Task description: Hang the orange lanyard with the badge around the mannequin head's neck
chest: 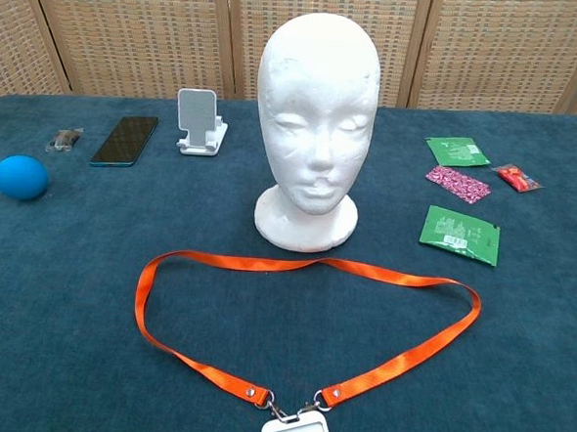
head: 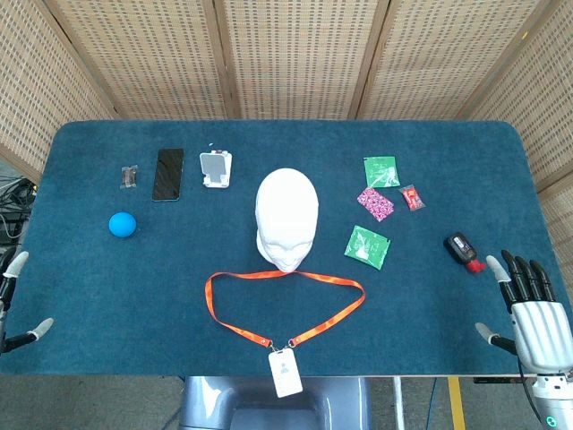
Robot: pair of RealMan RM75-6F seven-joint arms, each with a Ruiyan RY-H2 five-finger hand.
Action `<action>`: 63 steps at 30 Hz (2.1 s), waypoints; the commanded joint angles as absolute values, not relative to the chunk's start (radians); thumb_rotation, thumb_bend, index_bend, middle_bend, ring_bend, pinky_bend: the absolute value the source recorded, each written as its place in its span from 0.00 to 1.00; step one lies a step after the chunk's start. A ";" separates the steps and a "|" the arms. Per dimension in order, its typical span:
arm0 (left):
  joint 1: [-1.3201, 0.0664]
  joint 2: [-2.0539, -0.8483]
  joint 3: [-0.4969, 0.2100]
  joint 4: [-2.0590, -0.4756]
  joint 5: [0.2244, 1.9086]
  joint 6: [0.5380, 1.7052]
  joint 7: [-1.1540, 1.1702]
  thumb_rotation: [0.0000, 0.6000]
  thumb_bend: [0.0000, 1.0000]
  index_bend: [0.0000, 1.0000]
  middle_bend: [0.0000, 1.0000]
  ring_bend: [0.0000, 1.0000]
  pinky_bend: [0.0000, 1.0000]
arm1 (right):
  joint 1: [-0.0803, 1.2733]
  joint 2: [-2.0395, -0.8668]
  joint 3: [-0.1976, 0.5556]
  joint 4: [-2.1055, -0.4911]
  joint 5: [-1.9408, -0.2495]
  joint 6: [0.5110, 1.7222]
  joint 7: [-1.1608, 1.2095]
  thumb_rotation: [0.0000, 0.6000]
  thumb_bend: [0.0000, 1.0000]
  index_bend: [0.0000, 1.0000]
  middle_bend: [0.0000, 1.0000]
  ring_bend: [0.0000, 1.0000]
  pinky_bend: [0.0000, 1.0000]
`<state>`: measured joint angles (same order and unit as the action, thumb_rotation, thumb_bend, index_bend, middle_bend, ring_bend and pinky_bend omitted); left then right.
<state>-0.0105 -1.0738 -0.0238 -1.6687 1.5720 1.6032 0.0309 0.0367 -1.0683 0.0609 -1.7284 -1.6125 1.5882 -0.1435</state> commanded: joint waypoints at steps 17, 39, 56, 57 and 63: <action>-0.037 -1.093 -0.045 -1.658 1.519 1.549 0.064 1.00 0.00 0.00 0.00 0.00 0.00 | 0.238 -1.116 0.098 -1.679 -1.529 1.252 0.016 1.00 0.12 0.23 0.00 0.00 0.00; -0.074 -1.122 -0.069 -1.628 1.433 1.471 0.092 1.00 0.00 0.00 0.00 0.00 0.00 | 0.574 -1.416 0.182 -1.624 -1.071 0.897 -0.279 1.00 0.37 0.49 0.00 0.00 0.00; -0.076 -1.117 -0.070 -1.620 1.422 1.466 0.065 1.00 0.00 0.00 0.00 0.00 0.00 | 0.640 -1.591 0.137 -1.501 -0.983 0.994 -0.535 1.00 0.45 0.53 0.00 0.00 0.00; -0.077 -1.117 -0.069 -1.620 1.421 1.464 0.064 1.00 0.00 0.00 0.00 0.00 0.00 | 0.641 -1.597 0.135 -1.495 -0.980 0.999 -0.544 1.00 0.46 0.53 0.00 0.00 0.00; -0.078 -1.117 -0.067 -1.620 1.422 1.462 0.066 1.00 0.00 0.00 0.00 0.00 0.00 | 0.646 -1.613 0.127 -1.485 -0.970 1.009 -0.571 1.00 0.49 0.54 0.00 0.00 0.00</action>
<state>-0.0783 -1.1173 -0.0669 -1.6201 1.4224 1.4619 0.0663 0.6450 -1.6117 0.1279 -1.4864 -0.9706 1.0075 -0.5694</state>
